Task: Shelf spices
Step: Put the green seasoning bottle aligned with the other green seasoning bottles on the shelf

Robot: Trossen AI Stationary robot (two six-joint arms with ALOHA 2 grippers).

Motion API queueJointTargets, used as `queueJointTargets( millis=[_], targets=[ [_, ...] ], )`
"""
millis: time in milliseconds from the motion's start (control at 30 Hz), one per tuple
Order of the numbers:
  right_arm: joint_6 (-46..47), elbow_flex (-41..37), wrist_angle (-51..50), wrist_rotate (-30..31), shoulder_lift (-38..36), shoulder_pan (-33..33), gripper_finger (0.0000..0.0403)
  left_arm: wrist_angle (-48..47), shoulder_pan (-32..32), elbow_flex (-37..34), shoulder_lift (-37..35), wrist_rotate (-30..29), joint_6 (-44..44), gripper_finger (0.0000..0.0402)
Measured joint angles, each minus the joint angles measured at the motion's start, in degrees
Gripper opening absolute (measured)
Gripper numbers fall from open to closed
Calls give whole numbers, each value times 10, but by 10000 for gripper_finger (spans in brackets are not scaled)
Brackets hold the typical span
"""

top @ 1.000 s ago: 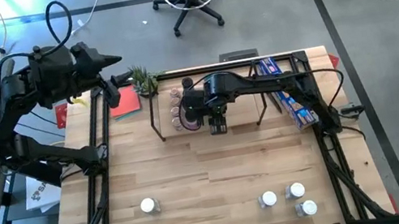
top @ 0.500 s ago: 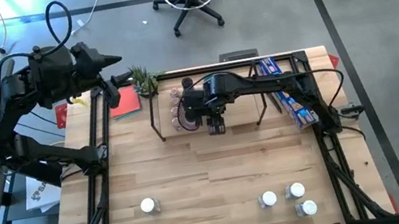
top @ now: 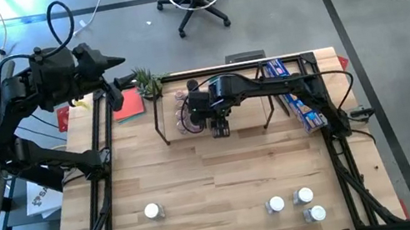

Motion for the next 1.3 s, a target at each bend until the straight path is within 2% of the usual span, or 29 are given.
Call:
queueJointTargets(
  millis=[333,567,667,800,933,1067,1233,1300],
  targets=[
    [30,3,-55,17,0,0,257,0,0,0,0,0,0,259],
    [80,64,-133,14,0,2,257,0,0,0,0,0,0,259],
    [71,102,-133,-12,-2,7,256,0,0,0,0,0,0,259],
    [33,124,-75,-101,-3,17,243,0,0,0,0,0,0,259],
    [31,102,-2,-114,-3,28,197,0,0,0,0,0,0,259],
    [74,83,28,-86,-3,20,117,0,0,0,0,1,0,259],
    [127,75,15,-75,-3,-3,20,0,0,0,0,14,0,259],
    [135,75,10,-75,-3,-11,6,0,0,0,0,15,0,259]
  ],
)
